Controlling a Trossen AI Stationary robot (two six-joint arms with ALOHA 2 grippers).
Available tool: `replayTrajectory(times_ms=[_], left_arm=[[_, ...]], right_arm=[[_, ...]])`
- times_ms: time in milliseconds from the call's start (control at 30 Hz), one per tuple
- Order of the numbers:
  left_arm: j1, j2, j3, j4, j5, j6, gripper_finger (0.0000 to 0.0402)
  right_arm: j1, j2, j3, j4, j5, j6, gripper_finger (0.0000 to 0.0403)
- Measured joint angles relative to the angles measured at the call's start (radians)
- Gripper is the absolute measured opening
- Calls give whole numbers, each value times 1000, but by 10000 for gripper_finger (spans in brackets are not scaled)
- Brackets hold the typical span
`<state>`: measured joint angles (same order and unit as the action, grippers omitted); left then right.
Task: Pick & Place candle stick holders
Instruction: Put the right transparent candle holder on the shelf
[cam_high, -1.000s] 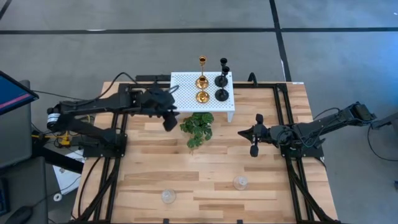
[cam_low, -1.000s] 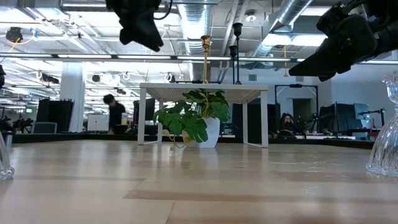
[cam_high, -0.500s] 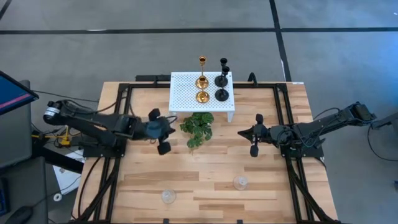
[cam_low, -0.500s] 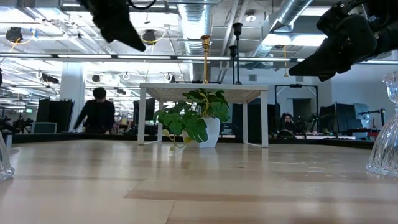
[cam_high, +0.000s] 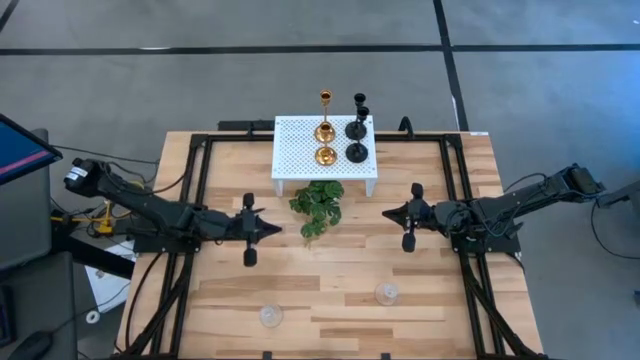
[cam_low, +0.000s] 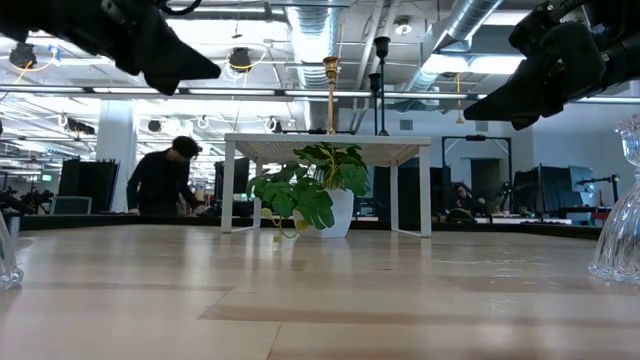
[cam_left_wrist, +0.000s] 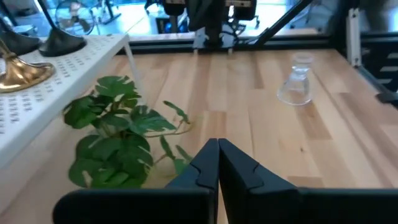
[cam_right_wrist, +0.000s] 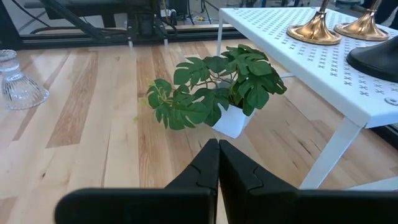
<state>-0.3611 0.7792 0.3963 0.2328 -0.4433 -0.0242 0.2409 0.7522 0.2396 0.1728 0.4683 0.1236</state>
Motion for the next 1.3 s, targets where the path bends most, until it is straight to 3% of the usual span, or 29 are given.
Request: replayTrajectory(times_ms=[400, 833, 1033, 1300], left_arm=[[0, 1, -41, 117, 56, 96, 6], [1, 1, -41, 127, 55, 95, 10], [1, 1, -41, 128, 55, 95, 12], [1, 1, -41, 128, 55, 95, 12]], right_arm=[[-8, 0, 0, -8, 1, -2, 0], [-15, 0, 0, -26, -38, 19, 0], [71, -46, 52, -279, -97, 194, 0], [267, -74, 117, -524, 54, 442, 0]])
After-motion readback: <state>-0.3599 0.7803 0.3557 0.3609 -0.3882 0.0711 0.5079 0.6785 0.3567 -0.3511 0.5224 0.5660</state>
